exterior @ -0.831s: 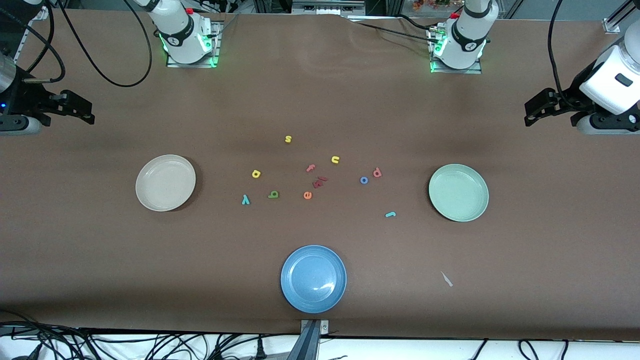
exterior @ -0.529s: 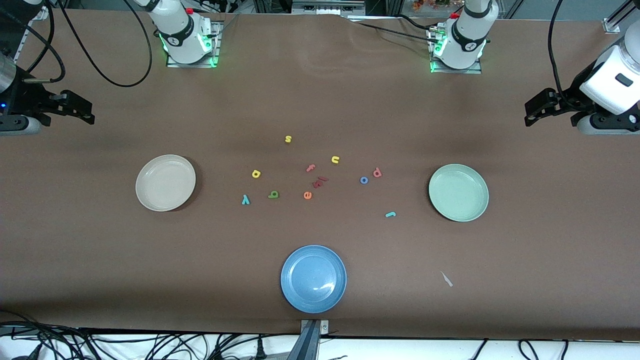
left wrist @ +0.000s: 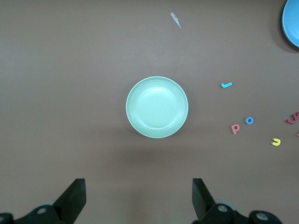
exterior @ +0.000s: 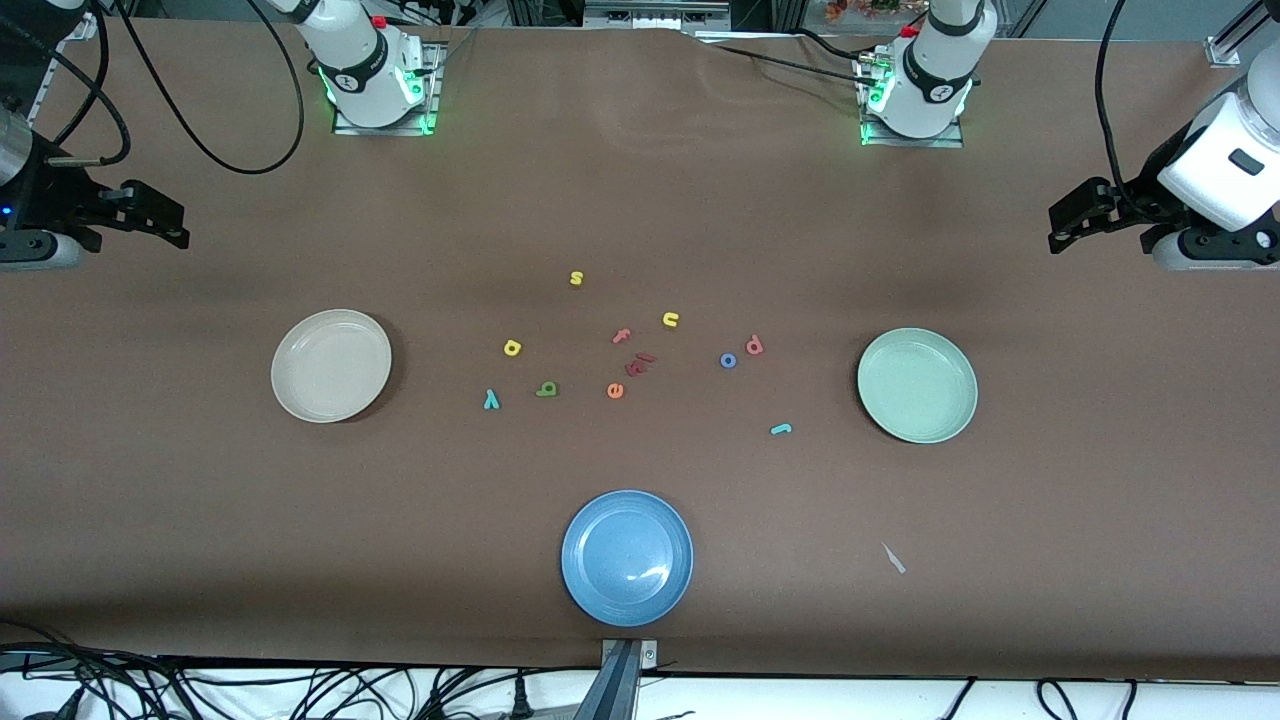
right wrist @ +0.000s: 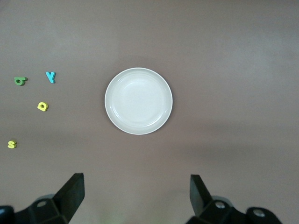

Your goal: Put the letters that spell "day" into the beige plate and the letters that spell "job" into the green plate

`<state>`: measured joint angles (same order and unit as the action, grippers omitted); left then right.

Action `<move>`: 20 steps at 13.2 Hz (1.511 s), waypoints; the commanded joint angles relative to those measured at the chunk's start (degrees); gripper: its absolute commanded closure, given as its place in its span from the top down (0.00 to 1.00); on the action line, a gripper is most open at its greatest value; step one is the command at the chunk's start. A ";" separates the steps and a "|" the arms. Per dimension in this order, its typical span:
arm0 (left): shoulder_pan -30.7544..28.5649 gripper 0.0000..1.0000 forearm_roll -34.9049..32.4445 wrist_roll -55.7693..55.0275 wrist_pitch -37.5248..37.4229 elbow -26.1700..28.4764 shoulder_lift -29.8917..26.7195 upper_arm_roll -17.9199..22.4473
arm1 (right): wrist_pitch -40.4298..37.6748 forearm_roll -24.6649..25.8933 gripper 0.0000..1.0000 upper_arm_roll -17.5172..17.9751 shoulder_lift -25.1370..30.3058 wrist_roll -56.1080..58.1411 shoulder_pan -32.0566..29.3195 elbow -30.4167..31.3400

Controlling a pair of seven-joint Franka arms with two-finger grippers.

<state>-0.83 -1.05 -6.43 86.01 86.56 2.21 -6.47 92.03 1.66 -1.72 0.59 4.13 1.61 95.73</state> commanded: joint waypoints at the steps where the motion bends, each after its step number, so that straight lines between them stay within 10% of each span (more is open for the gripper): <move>1: -0.84 1.00 0.44 1.42 0.03 -0.43 0.34 0.05 | -0.80 0.54 1.00 0.05 -0.15 -0.71 -0.03 -0.81; 20: -0.31 1.00 0.44 1.33 -0.57 -0.77 1.04 -0.13 | -1.32 0.27 1.00 0.05 -0.15 -1.06 -0.03 -0.90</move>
<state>-1.01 -1.05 -6.15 86.72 86.71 3.39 -6.53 91.70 1.66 -1.74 0.59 4.01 1.61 95.73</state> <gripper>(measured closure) 0.000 0.000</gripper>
